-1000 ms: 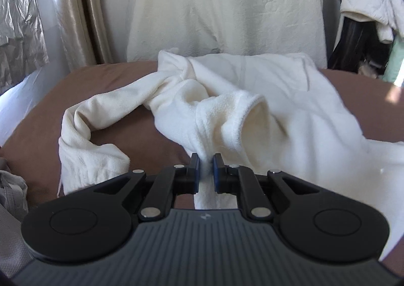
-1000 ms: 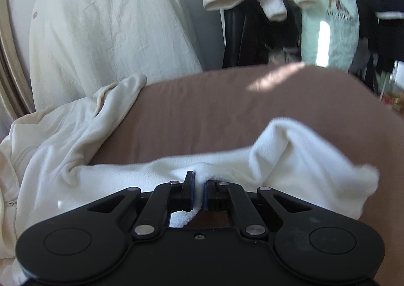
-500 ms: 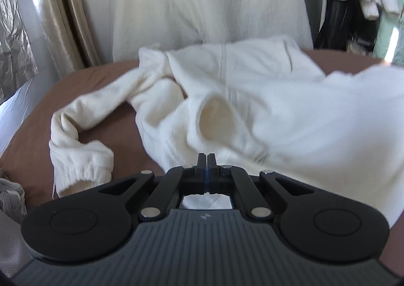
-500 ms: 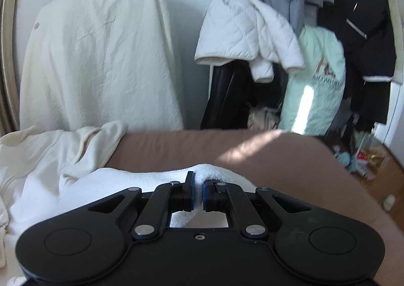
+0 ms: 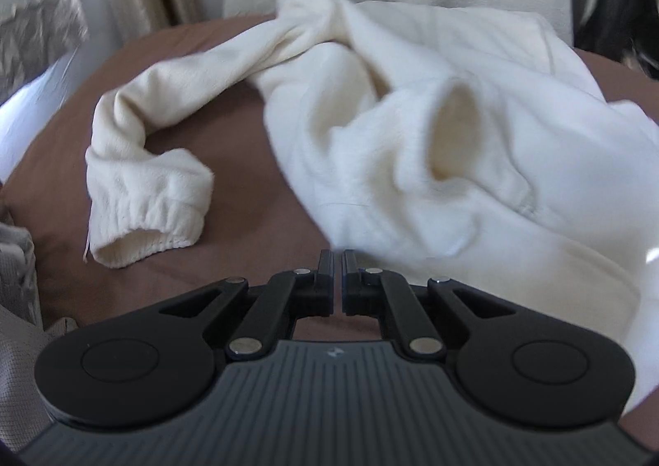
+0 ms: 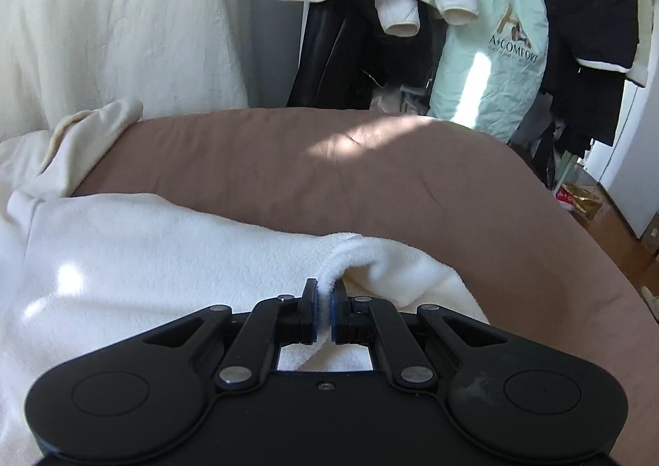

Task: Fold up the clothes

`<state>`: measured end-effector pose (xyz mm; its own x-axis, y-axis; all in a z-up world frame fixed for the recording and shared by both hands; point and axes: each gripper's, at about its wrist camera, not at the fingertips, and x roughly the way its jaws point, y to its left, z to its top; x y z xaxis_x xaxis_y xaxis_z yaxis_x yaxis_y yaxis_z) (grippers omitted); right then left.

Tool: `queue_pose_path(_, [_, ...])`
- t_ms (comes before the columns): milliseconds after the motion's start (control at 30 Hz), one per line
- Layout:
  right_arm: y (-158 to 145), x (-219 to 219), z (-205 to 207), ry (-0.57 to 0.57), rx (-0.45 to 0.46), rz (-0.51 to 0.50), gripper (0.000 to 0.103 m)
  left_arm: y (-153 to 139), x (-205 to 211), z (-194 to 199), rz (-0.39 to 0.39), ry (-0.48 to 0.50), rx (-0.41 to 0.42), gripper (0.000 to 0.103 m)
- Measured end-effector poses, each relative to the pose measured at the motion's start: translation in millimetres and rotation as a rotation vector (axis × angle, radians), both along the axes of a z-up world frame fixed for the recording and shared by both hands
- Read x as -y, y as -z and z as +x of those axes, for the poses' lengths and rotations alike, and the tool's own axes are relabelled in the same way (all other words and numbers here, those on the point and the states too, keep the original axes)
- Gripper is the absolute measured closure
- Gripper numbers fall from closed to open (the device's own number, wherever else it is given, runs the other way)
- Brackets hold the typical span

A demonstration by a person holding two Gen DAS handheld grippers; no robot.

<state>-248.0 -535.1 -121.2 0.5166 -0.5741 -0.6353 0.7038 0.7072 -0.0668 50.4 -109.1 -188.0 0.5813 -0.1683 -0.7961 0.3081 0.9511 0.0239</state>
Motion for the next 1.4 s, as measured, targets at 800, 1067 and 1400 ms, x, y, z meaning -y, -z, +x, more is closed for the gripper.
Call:
queue_pose_path(800, [13.0,5.8,-71.1,0.063,0.331,0.751,0.044,-21.1,-1.5,3.0,-0.147,-0.011,0.18,0.075])
queue_pose_path(1067, [56.6,-36.8,-48.3,-0.035,0.274,0.966,0.044,-37.1,-12.7,4.5,-0.246,-0.033,0.243,0.058])
queue_pose_path(1400, [74.2,-69.7,10.0,-0.272,0.354,0.967,0.034,-0.5,32.4,33.9,-0.172,0.092,0.21,0.033])
